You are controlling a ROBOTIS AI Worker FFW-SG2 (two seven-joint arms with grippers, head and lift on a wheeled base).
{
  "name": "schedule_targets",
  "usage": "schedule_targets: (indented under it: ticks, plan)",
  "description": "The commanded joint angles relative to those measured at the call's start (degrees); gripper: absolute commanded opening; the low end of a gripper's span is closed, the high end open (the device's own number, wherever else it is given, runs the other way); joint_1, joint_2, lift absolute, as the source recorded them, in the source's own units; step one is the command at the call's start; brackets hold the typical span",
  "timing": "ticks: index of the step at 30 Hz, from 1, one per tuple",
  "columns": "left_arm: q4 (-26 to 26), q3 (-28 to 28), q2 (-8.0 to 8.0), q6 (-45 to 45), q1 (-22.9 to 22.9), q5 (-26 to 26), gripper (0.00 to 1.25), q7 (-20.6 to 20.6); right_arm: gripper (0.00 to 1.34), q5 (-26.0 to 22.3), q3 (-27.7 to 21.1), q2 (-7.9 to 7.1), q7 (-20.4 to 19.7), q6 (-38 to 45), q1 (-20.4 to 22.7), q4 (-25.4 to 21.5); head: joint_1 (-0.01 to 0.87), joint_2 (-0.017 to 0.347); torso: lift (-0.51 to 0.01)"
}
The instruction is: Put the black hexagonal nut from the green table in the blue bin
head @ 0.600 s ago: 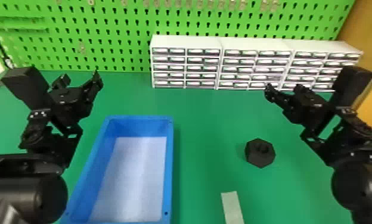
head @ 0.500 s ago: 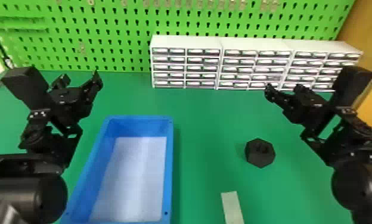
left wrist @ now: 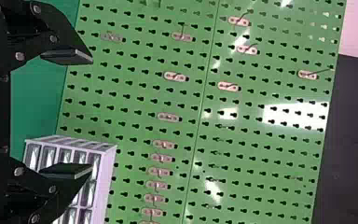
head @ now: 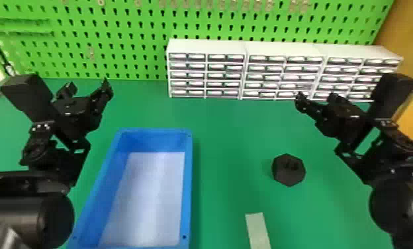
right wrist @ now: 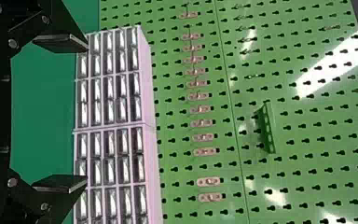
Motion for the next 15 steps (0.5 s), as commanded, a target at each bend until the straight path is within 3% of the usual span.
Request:
schedule_targets:
  ticks: [1,12,15]
  plan:
    - [0.00,0.00,0.00,0.00,0.00,0.00,0.81,0.00,1.05,-0.12,-0.26,0.15,0.05,0.09,0.06,-0.14,0.692,0.008,-0.097]
    - [0.00,0.18,0.00,0.00,0.18,0.00,0.81,0.00,1.05,0.76,-2.01,1.56,-1.71,5.89,0.85,-3.92,0.692,0.008,-0.097]
    - [-0.09,0.18,0.00,0.00,0.18,0.00,0.81,0.00,1.05,0.84,-2.45,1.30,-1.97,9.93,0.94,-5.85,0.692,0.008,-0.097]
